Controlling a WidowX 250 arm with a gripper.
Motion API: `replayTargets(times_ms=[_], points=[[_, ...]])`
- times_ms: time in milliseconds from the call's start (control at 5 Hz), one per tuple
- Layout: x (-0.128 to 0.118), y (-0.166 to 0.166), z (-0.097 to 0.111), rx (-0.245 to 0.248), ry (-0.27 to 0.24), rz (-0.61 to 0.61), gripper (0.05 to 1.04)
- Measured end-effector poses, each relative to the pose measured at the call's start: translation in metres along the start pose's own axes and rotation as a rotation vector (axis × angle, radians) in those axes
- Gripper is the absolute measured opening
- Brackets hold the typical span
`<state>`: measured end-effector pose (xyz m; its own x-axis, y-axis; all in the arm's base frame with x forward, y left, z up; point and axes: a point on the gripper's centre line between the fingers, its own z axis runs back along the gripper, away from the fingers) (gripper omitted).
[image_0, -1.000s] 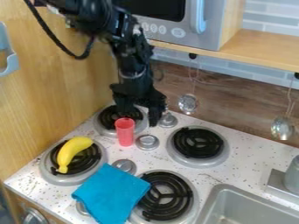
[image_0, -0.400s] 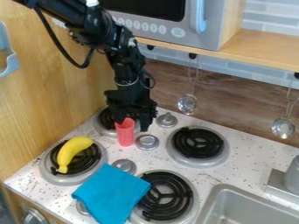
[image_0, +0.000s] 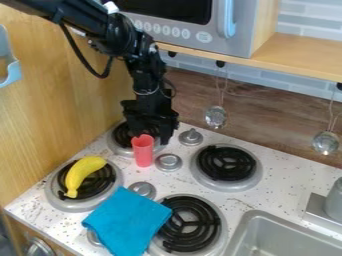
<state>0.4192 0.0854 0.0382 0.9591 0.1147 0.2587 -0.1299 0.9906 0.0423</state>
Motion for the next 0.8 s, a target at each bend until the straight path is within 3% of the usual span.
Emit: replayTargets(times_ms=[400,800], points=[[0.016,0.010,-0.016,0.011,0.015,0.022,1.001],[0.016,0.016,-0.033,0.021,0.050,0.030,1.001]])
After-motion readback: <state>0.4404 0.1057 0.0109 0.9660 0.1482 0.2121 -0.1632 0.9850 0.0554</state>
